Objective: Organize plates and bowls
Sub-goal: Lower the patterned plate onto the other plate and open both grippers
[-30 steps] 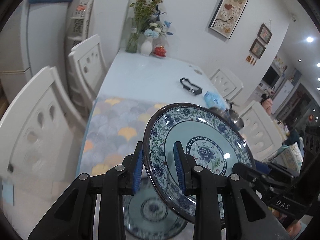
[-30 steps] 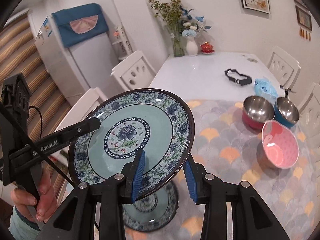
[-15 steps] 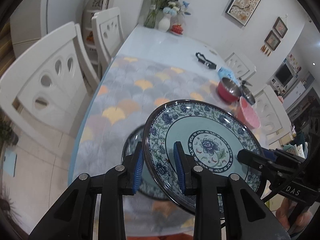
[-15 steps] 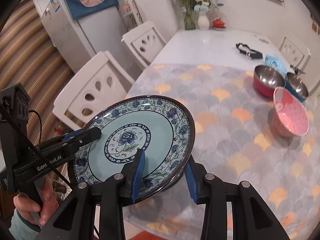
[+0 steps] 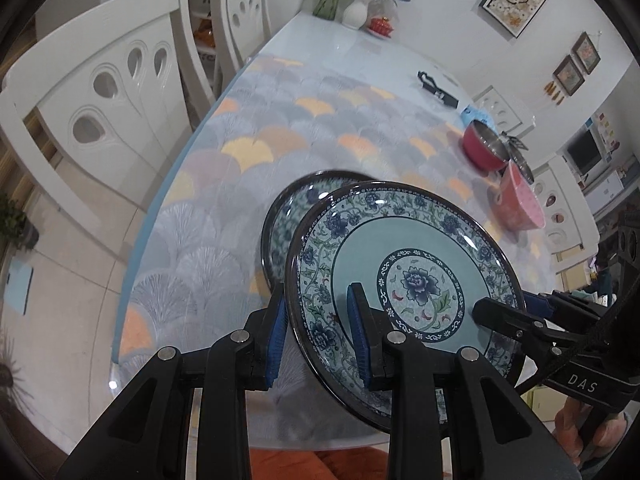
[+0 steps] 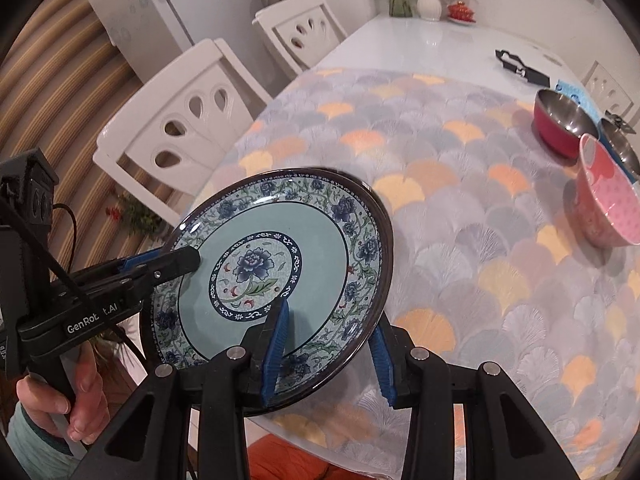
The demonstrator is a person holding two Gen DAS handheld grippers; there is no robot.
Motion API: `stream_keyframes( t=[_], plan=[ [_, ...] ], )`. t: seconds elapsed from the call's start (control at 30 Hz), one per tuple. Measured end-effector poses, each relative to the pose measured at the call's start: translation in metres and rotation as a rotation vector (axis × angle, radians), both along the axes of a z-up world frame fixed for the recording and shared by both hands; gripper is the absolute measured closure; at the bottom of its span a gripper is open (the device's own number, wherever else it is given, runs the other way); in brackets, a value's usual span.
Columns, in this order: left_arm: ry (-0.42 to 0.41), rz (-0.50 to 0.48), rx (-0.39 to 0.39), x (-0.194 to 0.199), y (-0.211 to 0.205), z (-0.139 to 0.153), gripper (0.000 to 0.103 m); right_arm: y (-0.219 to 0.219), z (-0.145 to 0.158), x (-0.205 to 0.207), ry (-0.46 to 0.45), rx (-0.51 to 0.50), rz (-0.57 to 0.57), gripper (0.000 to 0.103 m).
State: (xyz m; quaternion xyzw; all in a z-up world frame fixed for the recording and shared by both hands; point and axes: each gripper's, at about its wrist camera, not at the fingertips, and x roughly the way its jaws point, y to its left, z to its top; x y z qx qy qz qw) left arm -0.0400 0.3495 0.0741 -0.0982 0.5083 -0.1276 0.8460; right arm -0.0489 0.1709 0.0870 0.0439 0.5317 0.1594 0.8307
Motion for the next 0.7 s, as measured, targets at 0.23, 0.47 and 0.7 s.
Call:
stream_keyframes(
  t=[0.23, 0.47, 0.7],
  plan=[
    [0.032, 0.01, 0.015, 0.002, 0.001, -0.014, 0.077, 0.002, -0.02, 0.004, 0.054, -0.002, 0.019, 0.064],
    [0.057, 0.018, 0.022, 0.007, 0.003, -0.024, 0.077, 0.007, -0.035, 0.01, 0.1, -0.011, 0.023, 0.064],
    [0.069, 0.016, 0.034, 0.016, 0.0, -0.03, 0.077, 0.003, -0.05, 0.022, 0.166, 0.028, -0.007, 0.064]
  ],
)
